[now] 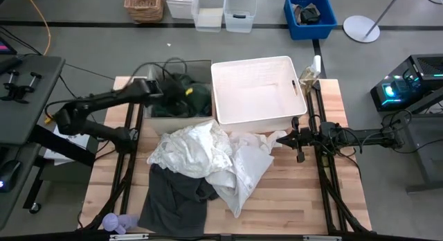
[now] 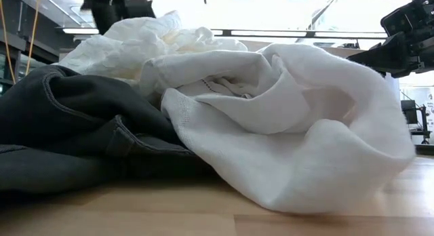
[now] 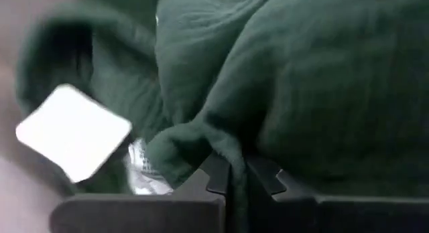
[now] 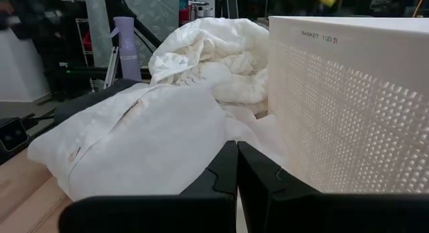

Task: Sort clothes
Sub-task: Put the green shirt into the laundry organizer, then put the white cloth into the white bin

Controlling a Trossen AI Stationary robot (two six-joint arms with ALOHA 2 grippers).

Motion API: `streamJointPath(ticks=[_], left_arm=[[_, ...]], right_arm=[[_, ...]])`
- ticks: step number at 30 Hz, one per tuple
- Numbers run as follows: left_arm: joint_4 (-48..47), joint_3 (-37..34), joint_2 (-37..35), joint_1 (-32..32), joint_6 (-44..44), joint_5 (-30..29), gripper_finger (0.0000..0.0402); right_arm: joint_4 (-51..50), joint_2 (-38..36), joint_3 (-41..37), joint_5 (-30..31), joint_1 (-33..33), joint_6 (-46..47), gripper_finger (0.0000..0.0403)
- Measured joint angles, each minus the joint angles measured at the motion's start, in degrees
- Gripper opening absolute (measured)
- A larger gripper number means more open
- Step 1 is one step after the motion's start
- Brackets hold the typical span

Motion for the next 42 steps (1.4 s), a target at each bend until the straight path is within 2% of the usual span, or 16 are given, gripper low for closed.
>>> streamJointPath(ticks=[4,9,12,15,21,25,27,29,30,32,36,38,42], left_arm=[[4.19,-5.94,1.68,2.23,-0.27,2.11,0.0045],[2.98,-4.13,3.31,5.80,0.13,10.76,0.0116],[-0.65,0.69,3.12,7.53,0.49,16.23,0.0164],[-4.69,8.37,3.10,8.67,3.81,20.77,0.0212],[-11.82,26.18,3.05,9.05,10.43,24.71,0.0287],[-14.15,35.38,2.94,6.03,10.83,27.74,0.0309],[-15.47,36.92,2.57,0.99,10.28,29.96,0.0311],[-18.79,36.66,2.48,-7.48,9.33,30.23,0.0311],[-19.78,36.04,2.79,-12.60,8.48,29.24,0.0312],[-19.52,34.10,3.62,-23.43,6.99,23.60,0.0312],[-15.42,30.19,5.83,-40.96,9.81,3.01,0.0312],[-14.38,28.40,7.86,-45.17,11.62,-3.23,0.0312],[-10.63,25.40,12.66,-46.27,14.34,-5.26,0.0312]], right_arm=[[0.00,0.00,0.00,0.00,0.00,0.00,0.0000],[0.00,-0.02,-0.01,0.00,0.00,0.00,0.0000],[0.00,-0.02,-0.01,0.00,0.01,0.00,0.0000],[0.00,0.00,0.00,0.00,0.00,0.00,0.0000],[0.01,-0.01,-0.01,0.00,0.00,0.00,0.0000],[0.00,-0.02,-0.02,0.00,0.02,0.00,0.0000],[0.00,0.00,-0.02,-0.02,0.00,0.00,0.0000],[0.00,-0.01,-0.01,0.00,0.00,0.00,0.0000],[0.00,-0.01,0.00,0.00,0.00,0.00,0.0000],[0.00,-0.01,-0.02,0.00,0.01,0.00,0.0000],[0.00,-0.02,0.00,0.00,0.02,0.00,0.0000],[0.00,-0.02,-0.01,0.00,0.00,0.00,0.0000],[0.00,-0.02,-0.02,0.00,0.00,0.00,0.0000]])
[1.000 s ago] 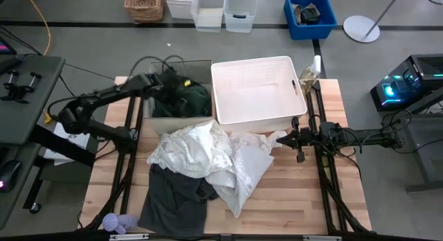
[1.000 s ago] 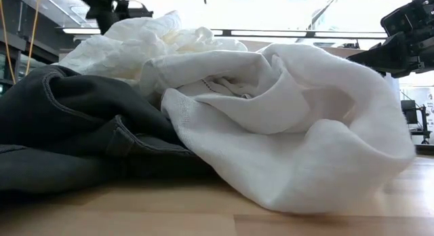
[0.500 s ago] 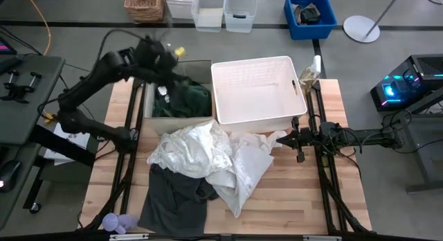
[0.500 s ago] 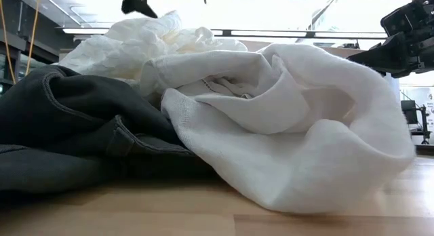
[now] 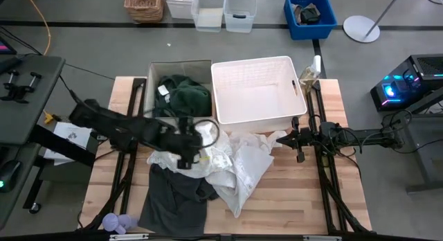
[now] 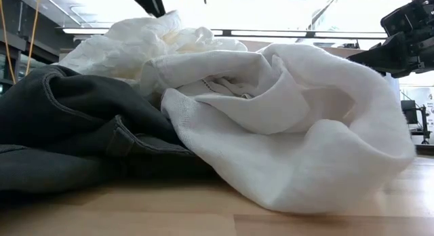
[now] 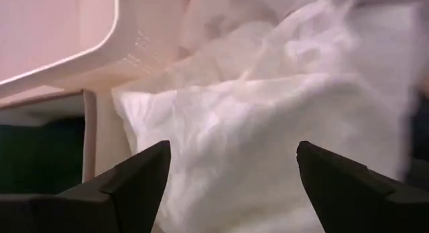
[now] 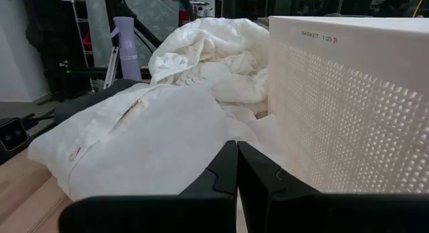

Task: Sort clothes
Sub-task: Put the white cloth into the white bin

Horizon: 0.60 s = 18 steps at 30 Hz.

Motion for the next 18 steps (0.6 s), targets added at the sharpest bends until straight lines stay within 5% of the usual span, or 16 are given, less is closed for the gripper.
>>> streamJointPath(ticks=[3,8,10,14,18], left_arm=[[3.86,-2.22,4.51,2.07,2.14,-3.48,0.0312],[4.29,-4.41,13.13,3.61,4.96,0.80,0.0286],[4.75,-4.84,16.41,3.13,5.25,2.49,0.0231],[9.88,-4.91,19.72,2.01,5.81,8.80,0.0047],[16.31,-0.51,17.18,1.71,9.33,13.17,0.0020]], right_arm=[[0.00,0.00,0.00,0.00,0.00,0.00,0.0000],[0.00,0.01,0.02,0.00,0.00,0.00,0.0000],[0.01,0.00,0.00,0.00,0.00,0.00,0.0000],[0.00,0.00,0.00,0.00,0.00,0.00,0.0000],[0.00,0.01,0.02,0.00,0.00,0.00,0.0000]])
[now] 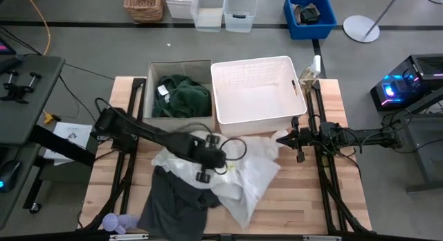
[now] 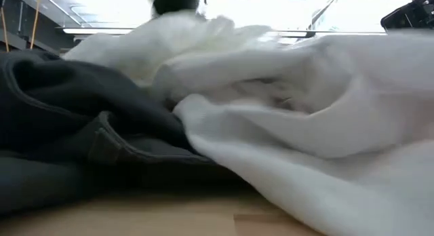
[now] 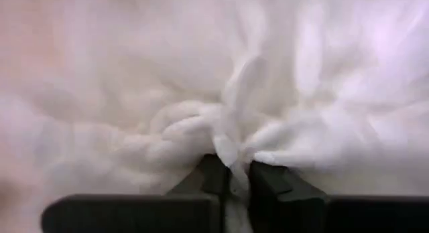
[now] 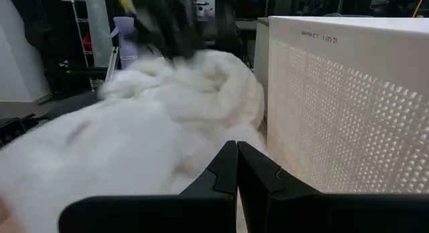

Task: Sort clothes
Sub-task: Put the white cloth into the white bin

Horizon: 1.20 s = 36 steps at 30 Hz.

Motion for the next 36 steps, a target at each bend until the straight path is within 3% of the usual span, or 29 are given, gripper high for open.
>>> streamJointPath(ticks=[5,12,15,18,22,25,33,36], left_arm=[[13.83,14.96,-8.37,3.21,14.17,-2.32,0.0009],[48.13,33.38,-9.29,13.08,38.71,-1.09,0.0009],[61.83,39.73,-6.73,21.03,41.02,1.19,0.0009],[68.67,45.80,-2.68,29.91,34.50,2.26,0.0009],[62.95,51.47,2.28,40.57,15.99,1.34,0.0009],[53.01,51.85,3.64,43.41,4.58,1.35,0.0009],[21.42,51.91,7.28,39.75,5.87,2.45,0.0009],[12.88,51.91,9.96,37.18,4.20,9.24,0.0009]], right_arm=[[0.00,0.02,-0.02,0.00,0.02,0.00,0.0000],[0.00,-0.01,-0.02,0.00,0.00,0.00,0.0000],[0.01,0.01,-0.01,0.00,0.00,0.00,0.0000],[0.02,-0.01,-0.02,0.00,0.00,0.00,0.0000],[0.00,-0.01,0.00,0.00,0.00,0.00,0.0000],[0.00,-0.01,-0.02,0.00,0.02,0.00,0.0000],[0.00,-0.01,-0.01,0.00,0.01,0.00,0.0000],[0.00,-0.01,-0.02,0.00,0.02,0.00,0.0000]])
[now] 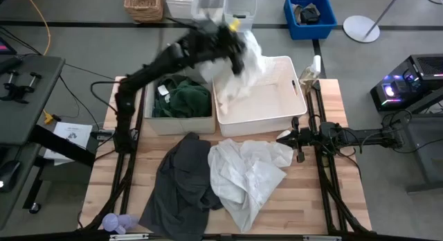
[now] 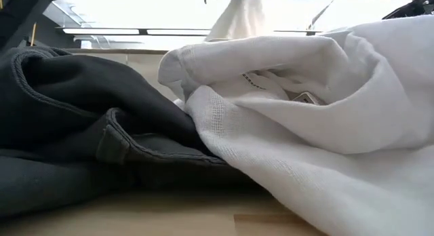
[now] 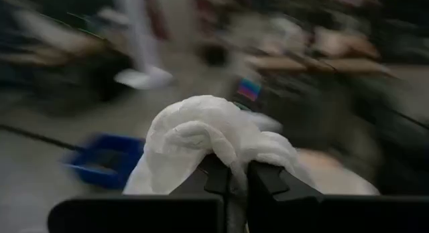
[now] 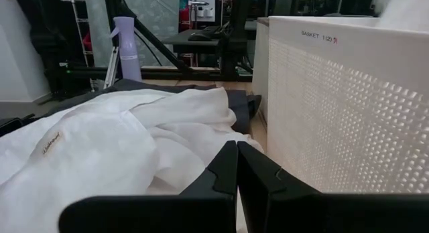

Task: Sort clothes
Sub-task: Put the white cloth into the white bin

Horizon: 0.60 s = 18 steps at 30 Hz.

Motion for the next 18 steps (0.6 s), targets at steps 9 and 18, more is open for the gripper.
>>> streamJointPath(ticks=[9,18], left_arm=[[16.82,0.04,5.37,-10.12,-3.89,15.52,0.0009],[22.91,-0.03,6.01,-7.05,-14.62,17.18,0.0008]], right_arm=[[0.00,0.00,0.01,0.00,-0.01,0.00,0.0000],[0.00,0.00,0.02,0.00,0.00,0.00,0.0000]])
